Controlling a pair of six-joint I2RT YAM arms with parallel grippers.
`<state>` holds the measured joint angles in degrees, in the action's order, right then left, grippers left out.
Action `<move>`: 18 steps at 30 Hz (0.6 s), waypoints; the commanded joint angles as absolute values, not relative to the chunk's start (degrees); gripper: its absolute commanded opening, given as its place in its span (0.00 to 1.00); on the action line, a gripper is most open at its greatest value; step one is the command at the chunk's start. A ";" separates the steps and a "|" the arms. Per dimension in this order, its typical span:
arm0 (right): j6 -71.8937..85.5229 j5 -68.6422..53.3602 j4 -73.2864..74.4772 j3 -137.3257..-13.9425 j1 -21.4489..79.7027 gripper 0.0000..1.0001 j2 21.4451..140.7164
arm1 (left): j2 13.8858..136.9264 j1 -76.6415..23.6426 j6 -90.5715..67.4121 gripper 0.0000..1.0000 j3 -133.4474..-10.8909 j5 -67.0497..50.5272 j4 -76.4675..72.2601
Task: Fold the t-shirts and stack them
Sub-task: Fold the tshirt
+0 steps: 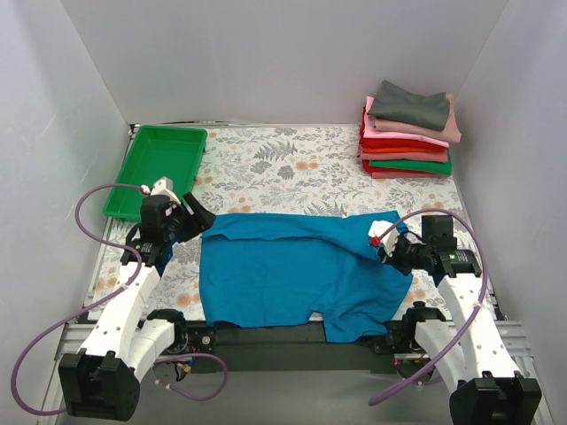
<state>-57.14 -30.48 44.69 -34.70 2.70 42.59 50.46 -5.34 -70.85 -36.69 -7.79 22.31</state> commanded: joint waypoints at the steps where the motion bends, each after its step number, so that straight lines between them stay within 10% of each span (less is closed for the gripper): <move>1: -66.35 -30.16 51.85 -35.94 2.72 0.18 44.21 | 49.75 -4.92 -69.08 0.61 -37.79 -10.19 22.50; 9: -62.86 -34.00 52.57 -43.50 2.72 0.53 51.21 | 48.61 -4.92 -63.91 0.61 -38.23 -12.65 22.59; 18: -43.19 -38.07 44.22 -52.72 5.53 0.55 79.42 | 46.58 -5.01 -61.44 0.61 -36.74 -16.87 21.18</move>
<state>-51.75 -36.82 47.53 -49.74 4.71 75.94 48.18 -5.32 -63.37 -36.69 -14.48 22.17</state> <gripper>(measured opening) 0.545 0.608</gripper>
